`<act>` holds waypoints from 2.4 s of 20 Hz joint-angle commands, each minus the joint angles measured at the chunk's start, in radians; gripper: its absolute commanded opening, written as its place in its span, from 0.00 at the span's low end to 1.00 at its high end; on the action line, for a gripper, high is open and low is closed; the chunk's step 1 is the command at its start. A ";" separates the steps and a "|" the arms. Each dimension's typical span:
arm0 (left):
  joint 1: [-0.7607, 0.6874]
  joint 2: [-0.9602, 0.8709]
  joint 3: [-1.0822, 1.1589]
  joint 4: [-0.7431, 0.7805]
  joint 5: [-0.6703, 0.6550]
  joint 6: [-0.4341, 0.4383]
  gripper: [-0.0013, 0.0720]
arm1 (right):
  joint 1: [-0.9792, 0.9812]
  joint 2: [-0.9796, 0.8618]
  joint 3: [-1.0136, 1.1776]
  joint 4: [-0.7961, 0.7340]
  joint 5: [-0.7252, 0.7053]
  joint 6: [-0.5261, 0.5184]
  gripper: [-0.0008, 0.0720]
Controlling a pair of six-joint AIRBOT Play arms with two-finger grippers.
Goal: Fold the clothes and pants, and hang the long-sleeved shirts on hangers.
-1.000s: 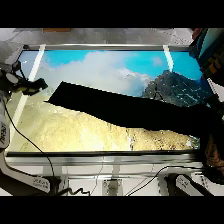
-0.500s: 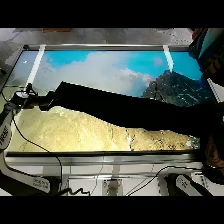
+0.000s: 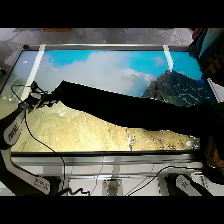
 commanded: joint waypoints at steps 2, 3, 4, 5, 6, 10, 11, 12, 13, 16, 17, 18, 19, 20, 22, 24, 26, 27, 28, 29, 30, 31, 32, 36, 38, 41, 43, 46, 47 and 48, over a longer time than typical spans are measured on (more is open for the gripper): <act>0.002 0.097 0.066 0.311 0.000 0.018 0.03 | 0.000 0.001 0.125 0.024 0.209 -0.118 0.60; 0.002 0.148 0.066 0.428 -0.034 0.018 0.03 | 0.000 0.001 0.156 0.056 0.235 -0.118 0.45; 0.002 0.200 0.066 0.515 -0.074 0.018 0.03 | 0.001 0.001 0.184 0.112 0.253 -0.118 0.31; 0.002 0.247 0.066 0.559 -0.113 0.018 0.03 | 0.010 0.001 0.202 0.163 0.255 -0.118 0.16; 0.002 0.298 0.066 0.600 -0.149 0.018 0.03 | 0.033 0.000 0.214 0.203 0.249 -0.119 0.04; -0.003 0.488 0.066 0.651 -0.205 0.018 0.03 | 0.274 -0.005 0.221 0.266 0.193 -0.163 0.04; -0.003 0.535 0.066 0.652 -0.229 0.018 0.03 | 0.365 -0.014 0.222 0.266 0.150 -0.163 0.04; -0.003 0.575 0.066 0.652 -0.265 0.019 0.03 | 0.455 -0.027 0.224 0.268 0.099 -0.161 0.04; -0.003 0.613 0.066 0.651 -0.305 0.019 0.03 | 0.554 -0.053 0.231 0.280 0.039 -0.155 0.03; -0.006 0.696 0.066 0.651 -0.430 0.018 0.03 | 0.824 -0.202 0.315 0.333 -0.061 -0.117 0.03; -0.006 0.718 0.066 0.641 -0.472 0.018 0.03 | 0.899 -0.267 0.361 0.351 -0.073 -0.108 0.03; -0.006 0.736 0.066 0.624 -0.515 0.018 0.03 | 0.968 -0.336 0.419 0.374 -0.075 -0.107 0.03; -0.007 0.751 0.066 0.620 -0.547 0.018 0.03 | 1.035 -0.416 0.490 0.404 -0.072 -0.107 0.03; -0.012 0.765 0.066 0.613 -0.572 0.019 0.03 | 1.091 -0.487 0.558 0.431 -0.068 -0.107 0.03; -0.020 0.787 0.066 0.604 -0.584 0.018 0.03 | 1.196 -0.623 0.696 0.504 -0.052 -0.107 0.03; -0.031 0.791 0.065 0.595 -0.584 0.018 0.03 | 1.295 -0.740 0.815 0.537 -0.050 -0.106 0.03; -0.044 0.783 0.065 0.594 -0.584 0.018 0.03 | 1.377 -0.830 0.902 0.598 -0.094 -0.105 0.03; -0.052 0.777 0.064 0.594 -0.584 0.018 0.03 | 1.412 -0.864 0.938 0.629 -0.117 -0.105 0.03; -0.055 0.771 0.064 0.594 -0.584 0.018 0.03 | 1.448 -0.898 0.980 0.649 -0.124 -0.105 0.03; -0.058 0.763 0.064 0.595 -0.584 0.018 0.03 | 1.473 -0.925 1.019 0.653 -0.116 -0.106 0.03; -0.057 0.754 0.064 0.595 -0.584 0.018 0.03 | 1.500 -0.945 1.051 0.654 -0.113 -0.105 0.03; -0.057 0.743 0.064 0.595 -0.583 0.018 0.03 | 1.521 -0.955 1.071 0.653 -0.118 -0.106 0.03; -0.058 0.731 0.064 0.594 -0.583 0.017 0.03 | 1.537 -0.959 1.083 0.650 -0.131 -0.106 0.03; -0.062 0.661 0.063 0.495 -0.584 0.018 0.03 | 1.518 -0.959 1.086 0.575 -0.084 -0.106 0.03; -0.084 0.616 0.063 0.446 -0.584 0.018 0.03 | 1.452 -0.950 1.086 0.505 0.019 -0.106 0.03; -0.176 0.544 0.063 0.436 -0.584 0.019 0.03 | 1.294 -0.914 1.086 0.438 0.218 -0.106 0.03; -0.270 0.499 0.063 0.436 -0.583 0.073 0.03 | 1.171 -0.875 1.086 0.401 0.341 -0.106 0.03; -0.429 0.429 0.063 0.437 -0.583 0.103 0.03 | 0.998 -0.804 1.086 0.346 0.463 -0.107 0.03; -0.486 0.401 0.063 0.437 -0.583 0.125 0.03 | 0.952 -0.780 1.086 0.337 0.486 -0.107 0.03; -0.538 0.373 0.063 0.437 -0.583 0.141 0.03 | 0.908 -0.754 1.086 0.335 0.504 -0.108 0.03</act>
